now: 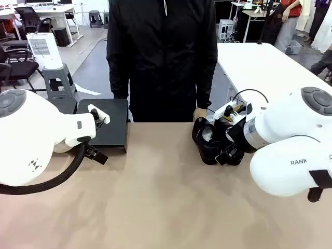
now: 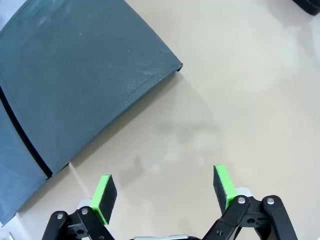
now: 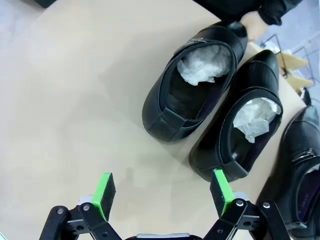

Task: Organize the shoes by placing them on the stand.
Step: Pick up one Shoe and place it in the middle of the table.

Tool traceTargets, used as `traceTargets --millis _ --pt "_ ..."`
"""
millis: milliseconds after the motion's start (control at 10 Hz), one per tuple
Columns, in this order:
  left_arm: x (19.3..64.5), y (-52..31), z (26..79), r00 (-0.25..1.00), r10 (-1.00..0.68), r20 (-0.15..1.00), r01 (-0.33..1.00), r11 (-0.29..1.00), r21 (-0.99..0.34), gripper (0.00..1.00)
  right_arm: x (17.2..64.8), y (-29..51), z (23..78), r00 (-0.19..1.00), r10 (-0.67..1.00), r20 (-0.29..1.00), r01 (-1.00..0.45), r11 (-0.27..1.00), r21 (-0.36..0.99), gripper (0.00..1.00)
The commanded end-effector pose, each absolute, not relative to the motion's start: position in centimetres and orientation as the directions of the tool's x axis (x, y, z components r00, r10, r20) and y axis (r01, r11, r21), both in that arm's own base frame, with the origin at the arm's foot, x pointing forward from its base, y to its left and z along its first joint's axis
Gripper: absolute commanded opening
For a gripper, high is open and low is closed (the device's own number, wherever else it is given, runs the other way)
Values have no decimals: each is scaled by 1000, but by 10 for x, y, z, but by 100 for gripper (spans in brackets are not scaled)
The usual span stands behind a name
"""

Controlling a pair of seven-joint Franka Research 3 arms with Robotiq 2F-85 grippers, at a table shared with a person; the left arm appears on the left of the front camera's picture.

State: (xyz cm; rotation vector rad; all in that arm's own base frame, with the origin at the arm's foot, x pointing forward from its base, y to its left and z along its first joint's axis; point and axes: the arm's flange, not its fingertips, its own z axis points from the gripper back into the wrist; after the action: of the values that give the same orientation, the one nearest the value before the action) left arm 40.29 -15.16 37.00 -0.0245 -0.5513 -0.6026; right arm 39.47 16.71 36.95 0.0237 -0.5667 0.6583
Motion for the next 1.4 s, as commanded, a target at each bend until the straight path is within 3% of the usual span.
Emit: traceTargets --millis 0,1300 --pt "403 -152 370 684 -531 499 544 828 135 100 395 167 369 646 572 505 -585 796 -154 100" --pt "403 -152 370 684 -531 499 544 828 135 100 395 167 369 646 572 505 -585 796 -154 100"
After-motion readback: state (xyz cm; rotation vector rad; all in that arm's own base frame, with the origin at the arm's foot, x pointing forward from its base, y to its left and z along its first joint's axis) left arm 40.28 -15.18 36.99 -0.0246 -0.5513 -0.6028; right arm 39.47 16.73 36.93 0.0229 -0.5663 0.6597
